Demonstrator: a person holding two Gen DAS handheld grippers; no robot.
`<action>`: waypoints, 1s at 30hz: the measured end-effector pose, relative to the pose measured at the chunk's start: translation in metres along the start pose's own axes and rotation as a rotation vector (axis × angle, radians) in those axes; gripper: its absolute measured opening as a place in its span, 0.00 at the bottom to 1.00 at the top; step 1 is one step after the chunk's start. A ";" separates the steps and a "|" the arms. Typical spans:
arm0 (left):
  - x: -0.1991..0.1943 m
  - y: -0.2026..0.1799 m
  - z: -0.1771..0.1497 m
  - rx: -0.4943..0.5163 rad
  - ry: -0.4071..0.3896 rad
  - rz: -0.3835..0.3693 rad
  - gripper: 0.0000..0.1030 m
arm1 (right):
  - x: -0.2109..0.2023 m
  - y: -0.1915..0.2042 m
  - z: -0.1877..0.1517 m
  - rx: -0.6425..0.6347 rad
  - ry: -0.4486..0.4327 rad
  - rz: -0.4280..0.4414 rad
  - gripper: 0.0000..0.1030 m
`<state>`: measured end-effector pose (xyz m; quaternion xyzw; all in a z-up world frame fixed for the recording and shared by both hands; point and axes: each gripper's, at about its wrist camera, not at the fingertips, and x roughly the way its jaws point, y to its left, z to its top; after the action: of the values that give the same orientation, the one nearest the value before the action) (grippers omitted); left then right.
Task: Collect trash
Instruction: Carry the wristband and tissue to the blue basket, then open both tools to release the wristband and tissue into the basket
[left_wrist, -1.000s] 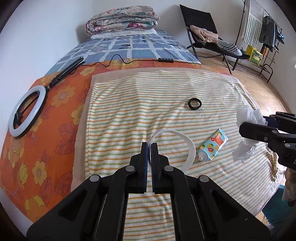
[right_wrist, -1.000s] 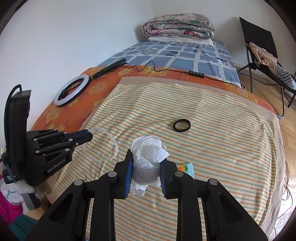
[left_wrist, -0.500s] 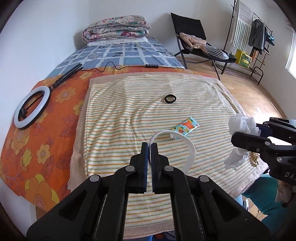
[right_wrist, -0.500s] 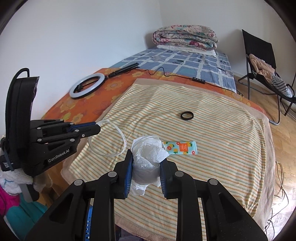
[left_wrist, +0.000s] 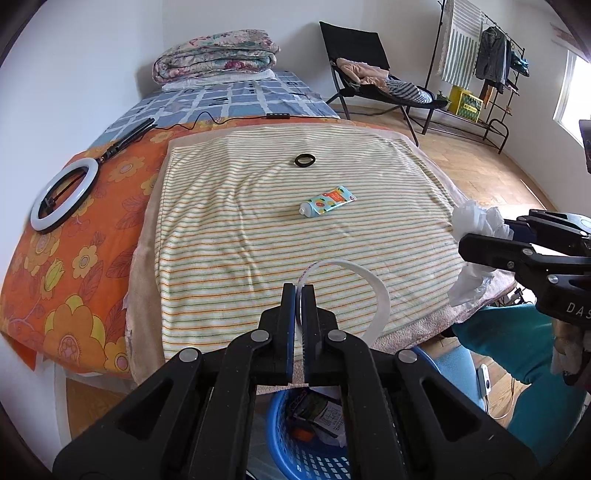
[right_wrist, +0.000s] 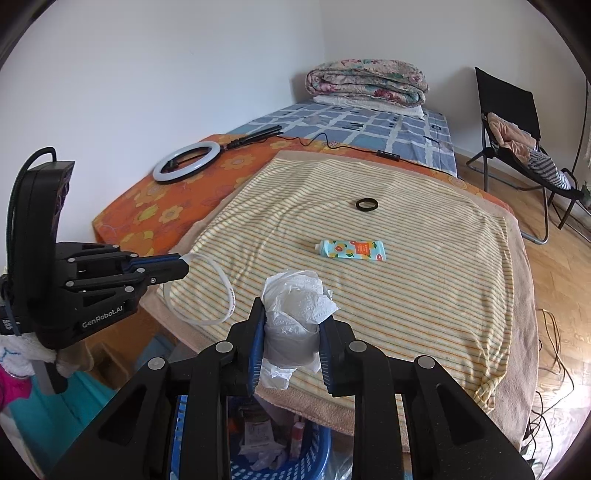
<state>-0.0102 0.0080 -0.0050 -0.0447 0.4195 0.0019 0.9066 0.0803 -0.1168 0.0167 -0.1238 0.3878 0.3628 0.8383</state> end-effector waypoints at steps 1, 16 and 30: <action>-0.001 -0.003 -0.005 0.005 0.005 -0.005 0.01 | -0.003 0.001 -0.006 0.001 0.000 -0.001 0.23; 0.014 -0.043 -0.079 0.077 0.122 -0.059 0.01 | -0.008 0.015 -0.071 0.028 0.071 0.024 0.23; 0.045 -0.043 -0.126 0.068 0.253 -0.045 0.01 | 0.021 0.019 -0.128 0.070 0.190 0.053 0.24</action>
<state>-0.0753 -0.0469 -0.1167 -0.0231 0.5294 -0.0383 0.8472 0.0039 -0.1555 -0.0830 -0.1182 0.4810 0.3575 0.7917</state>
